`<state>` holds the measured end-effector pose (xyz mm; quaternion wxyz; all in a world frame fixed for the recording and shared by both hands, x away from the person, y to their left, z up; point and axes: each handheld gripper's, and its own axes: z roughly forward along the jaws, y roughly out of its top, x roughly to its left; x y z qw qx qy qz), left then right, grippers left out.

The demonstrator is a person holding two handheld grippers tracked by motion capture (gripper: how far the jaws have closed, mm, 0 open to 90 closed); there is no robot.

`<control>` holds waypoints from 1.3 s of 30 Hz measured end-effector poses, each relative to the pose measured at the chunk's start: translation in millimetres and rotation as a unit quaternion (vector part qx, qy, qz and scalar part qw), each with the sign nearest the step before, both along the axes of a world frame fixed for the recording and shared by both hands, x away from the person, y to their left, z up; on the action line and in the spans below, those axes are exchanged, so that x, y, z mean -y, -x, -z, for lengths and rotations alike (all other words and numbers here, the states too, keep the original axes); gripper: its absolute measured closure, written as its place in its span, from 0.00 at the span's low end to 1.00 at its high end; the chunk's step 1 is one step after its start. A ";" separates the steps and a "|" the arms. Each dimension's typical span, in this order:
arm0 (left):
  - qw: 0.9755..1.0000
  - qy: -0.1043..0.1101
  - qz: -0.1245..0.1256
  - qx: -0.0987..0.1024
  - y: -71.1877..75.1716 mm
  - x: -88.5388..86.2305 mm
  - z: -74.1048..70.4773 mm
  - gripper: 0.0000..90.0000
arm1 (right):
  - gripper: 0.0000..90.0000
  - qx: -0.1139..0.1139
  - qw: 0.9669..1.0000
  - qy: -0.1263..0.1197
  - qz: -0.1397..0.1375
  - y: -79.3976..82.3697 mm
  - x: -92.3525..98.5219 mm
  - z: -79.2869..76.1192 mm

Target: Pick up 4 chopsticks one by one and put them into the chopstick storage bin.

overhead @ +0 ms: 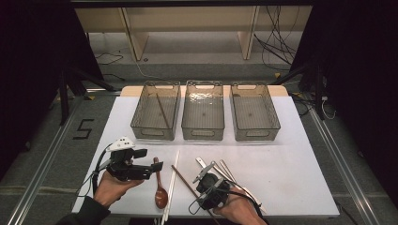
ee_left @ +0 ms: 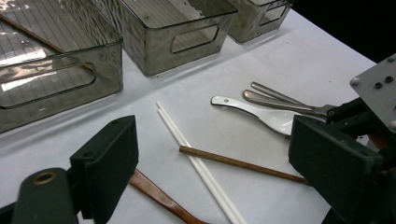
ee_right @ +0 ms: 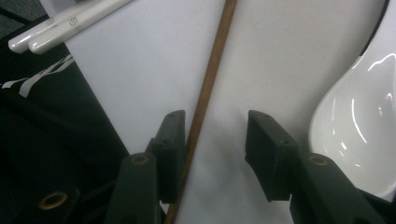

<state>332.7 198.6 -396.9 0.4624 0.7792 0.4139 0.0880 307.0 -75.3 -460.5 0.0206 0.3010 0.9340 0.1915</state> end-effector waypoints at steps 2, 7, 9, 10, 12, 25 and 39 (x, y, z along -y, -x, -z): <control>1.000 -0.001 0.001 0.000 0.0 0.2 0.1 0.17 | 0.68 0.002 1.000 0.006 -0.002 0.2 -1.5 1.2; 1.000 -0.001 0.001 0.000 0.1 0.4 0.4 0.17 | 0.77 0.008 1.000 0.015 -0.001 -1.0 -1.8 1.9; 1.000 -0.001 0.001 -0.001 0.3 1.0 0.6 0.17 | 0.82 0.011 1.000 0.020 -0.004 -1.0 -1.8 1.8; 1.000 -0.002 0.002 -0.001 0.3 1.1 0.7 0.17 | 0.84 0.014 1.000 0.024 -0.002 -0.7 -2.3 1.7; 1.000 -0.002 0.003 -0.002 0.3 1.6 1.1 0.17 | 0.88 0.012 1.000 0.027 -0.007 -1.0 -2.3 1.4; 1.000 -0.005 0.008 -0.002 0.3 2.1 1.3 0.17 | 0.95 0.005 0.999 0.040 0.014 -8.1 6.8 -0.1; 1.000 -0.004 0.007 -0.002 0.1 2.3 1.6 0.17 | 0.96 0.004 0.999 0.032 0.021 -6.7 14.0 -4.9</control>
